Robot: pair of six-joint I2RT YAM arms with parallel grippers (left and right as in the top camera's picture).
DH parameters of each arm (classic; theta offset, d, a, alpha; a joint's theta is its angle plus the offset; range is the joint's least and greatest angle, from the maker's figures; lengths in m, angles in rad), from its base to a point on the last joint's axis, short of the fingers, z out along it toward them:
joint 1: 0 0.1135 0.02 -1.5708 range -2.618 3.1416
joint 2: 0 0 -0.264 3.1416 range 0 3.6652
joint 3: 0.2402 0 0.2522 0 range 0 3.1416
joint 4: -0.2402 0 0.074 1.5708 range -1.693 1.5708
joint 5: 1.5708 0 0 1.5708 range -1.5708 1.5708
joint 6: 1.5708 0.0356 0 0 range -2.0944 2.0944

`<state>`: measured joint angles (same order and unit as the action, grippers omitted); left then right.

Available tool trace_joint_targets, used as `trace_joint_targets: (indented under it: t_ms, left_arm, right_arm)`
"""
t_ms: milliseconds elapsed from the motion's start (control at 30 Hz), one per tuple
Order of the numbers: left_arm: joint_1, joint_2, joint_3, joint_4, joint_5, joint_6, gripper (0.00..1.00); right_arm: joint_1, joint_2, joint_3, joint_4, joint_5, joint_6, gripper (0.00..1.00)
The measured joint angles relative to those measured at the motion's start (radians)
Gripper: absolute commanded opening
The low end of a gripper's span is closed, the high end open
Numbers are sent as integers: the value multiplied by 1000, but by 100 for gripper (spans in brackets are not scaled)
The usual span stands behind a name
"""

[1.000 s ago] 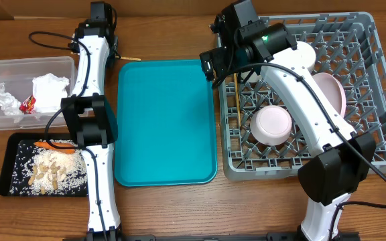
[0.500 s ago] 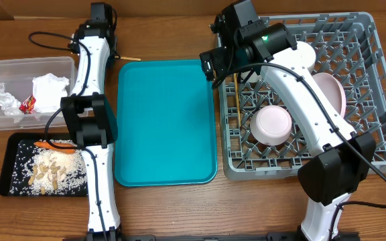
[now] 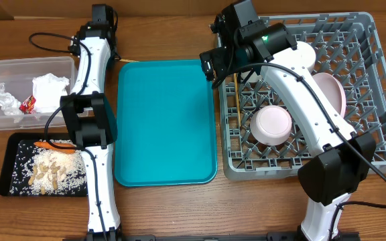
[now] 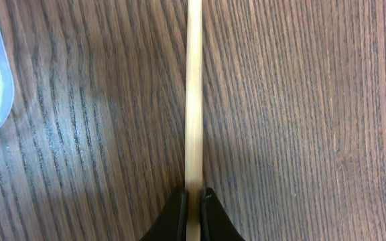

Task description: Sort waste into correct bins and load items into the dishwasher

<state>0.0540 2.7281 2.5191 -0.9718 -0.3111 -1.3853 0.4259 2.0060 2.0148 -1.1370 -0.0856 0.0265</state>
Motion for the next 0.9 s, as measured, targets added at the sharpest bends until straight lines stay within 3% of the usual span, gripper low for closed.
trace_joint_targets:
  t_ms: [333,600,900]
  left_arm:
    - [10,-6,-2,0,20,10,4]
    - [32,-9,29,-31,39,134,4]
    - [37,-9,229,-79,43,263,4]
  right_arm:
    - [0,0,0,0,0,0,100]
    - [0,0,0,0,0,0,100]
    - [0,0,0,0,0,0,100]
